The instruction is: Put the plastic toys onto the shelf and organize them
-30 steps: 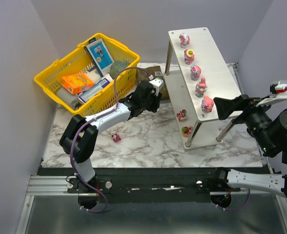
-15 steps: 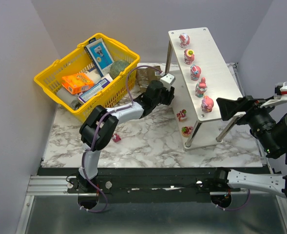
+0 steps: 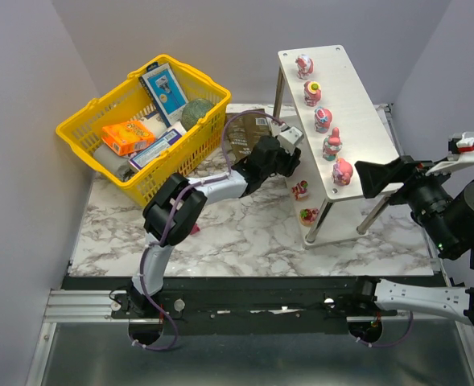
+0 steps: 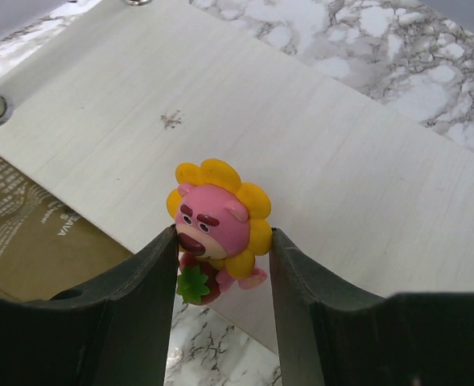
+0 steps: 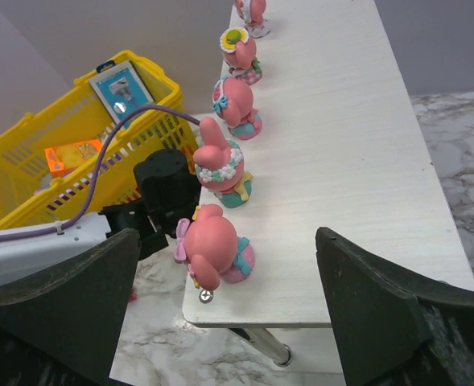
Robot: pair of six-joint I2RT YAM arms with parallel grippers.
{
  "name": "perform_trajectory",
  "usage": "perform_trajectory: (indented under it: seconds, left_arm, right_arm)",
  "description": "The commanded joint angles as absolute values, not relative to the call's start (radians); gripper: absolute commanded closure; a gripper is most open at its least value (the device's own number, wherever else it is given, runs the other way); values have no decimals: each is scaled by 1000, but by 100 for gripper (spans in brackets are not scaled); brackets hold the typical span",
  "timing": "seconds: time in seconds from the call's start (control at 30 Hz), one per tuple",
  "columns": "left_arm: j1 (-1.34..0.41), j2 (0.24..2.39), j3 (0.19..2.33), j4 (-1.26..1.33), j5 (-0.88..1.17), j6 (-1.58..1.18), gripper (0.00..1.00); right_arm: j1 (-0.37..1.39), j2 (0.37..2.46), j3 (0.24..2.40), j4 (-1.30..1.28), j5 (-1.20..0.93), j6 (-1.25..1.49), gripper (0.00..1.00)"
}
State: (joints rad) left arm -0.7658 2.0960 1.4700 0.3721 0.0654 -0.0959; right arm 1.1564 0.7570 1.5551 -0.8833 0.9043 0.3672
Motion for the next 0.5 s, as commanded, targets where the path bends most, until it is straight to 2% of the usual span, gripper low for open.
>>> perform_trajectory:
  seconds: [0.0, 0.33, 0.47]
  left_arm:
    - [-776, 2125, 1491, 407, 87, -54, 92]
    - [-776, 2144, 1470, 443, 123, -35, 78]
    - [-776, 2149, 1462, 443, 127, -25, 69]
  right_arm:
    - [1154, 769, 1585, -913, 942, 385, 3]
    - [1154, 799, 1614, -945, 940, 387, 3]
    - [1152, 807, 1624, -957, 942, 388, 3]
